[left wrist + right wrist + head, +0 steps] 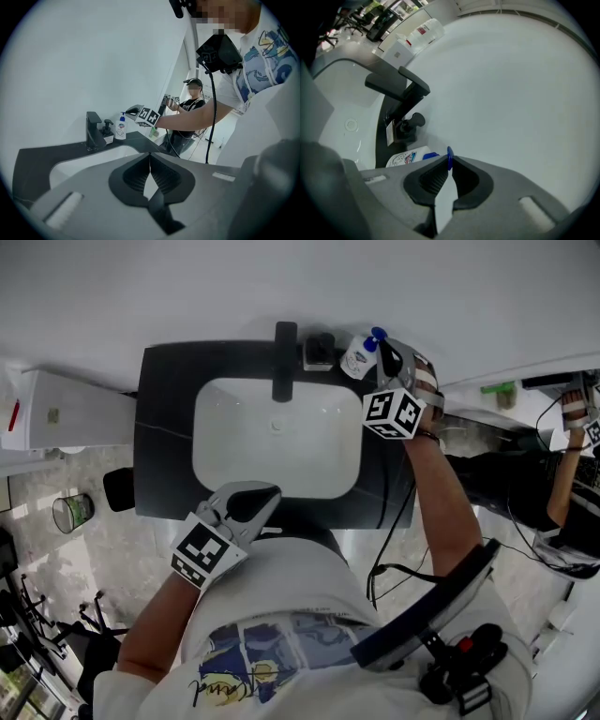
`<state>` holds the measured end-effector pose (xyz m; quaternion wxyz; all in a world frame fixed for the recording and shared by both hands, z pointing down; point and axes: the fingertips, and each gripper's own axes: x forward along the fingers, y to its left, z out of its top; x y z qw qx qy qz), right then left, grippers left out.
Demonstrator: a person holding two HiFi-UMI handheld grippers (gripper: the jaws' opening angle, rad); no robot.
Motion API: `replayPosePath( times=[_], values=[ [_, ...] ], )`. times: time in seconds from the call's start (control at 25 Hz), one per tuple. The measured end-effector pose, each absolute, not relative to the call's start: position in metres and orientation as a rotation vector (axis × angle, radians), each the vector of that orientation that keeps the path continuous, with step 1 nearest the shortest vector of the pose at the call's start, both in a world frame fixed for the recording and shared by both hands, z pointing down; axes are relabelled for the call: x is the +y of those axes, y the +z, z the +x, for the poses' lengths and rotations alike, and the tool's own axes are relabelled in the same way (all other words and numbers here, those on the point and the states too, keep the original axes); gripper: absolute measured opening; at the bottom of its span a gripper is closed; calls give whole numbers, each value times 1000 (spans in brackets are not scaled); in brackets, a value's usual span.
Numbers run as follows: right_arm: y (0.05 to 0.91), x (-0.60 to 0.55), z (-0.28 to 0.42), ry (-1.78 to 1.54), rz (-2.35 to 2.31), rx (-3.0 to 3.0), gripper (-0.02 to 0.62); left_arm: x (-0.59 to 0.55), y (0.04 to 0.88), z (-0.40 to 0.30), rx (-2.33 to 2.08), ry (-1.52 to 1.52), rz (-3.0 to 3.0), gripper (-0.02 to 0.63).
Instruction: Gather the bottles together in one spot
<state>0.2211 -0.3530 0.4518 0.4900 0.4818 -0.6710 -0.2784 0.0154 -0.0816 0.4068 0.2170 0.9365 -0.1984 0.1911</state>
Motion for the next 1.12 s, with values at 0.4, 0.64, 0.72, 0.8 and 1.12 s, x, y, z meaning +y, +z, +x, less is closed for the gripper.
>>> replayPosePath(
  times=[0.4,0.64,0.72,0.8,1.12],
  values=[
    [463,-326,212,-841,1183,-1606,26,-81,409,29,-601,538,2572,5],
    [462,-312,202,-847,1203,-1643,34,-80,407,37,-602,543,2581,5],
    [463,-312,202,-828,1207,-1662,37,-78,407,40,-599,547,2584,5],
    [466,-311,201,-805,1206,-1682,66,-77,407,42,-598,550,2585,5],
    [472,-307,201,-777,1201,-1741,149,-76,404,47,-610,553,2590,5]
  ],
)
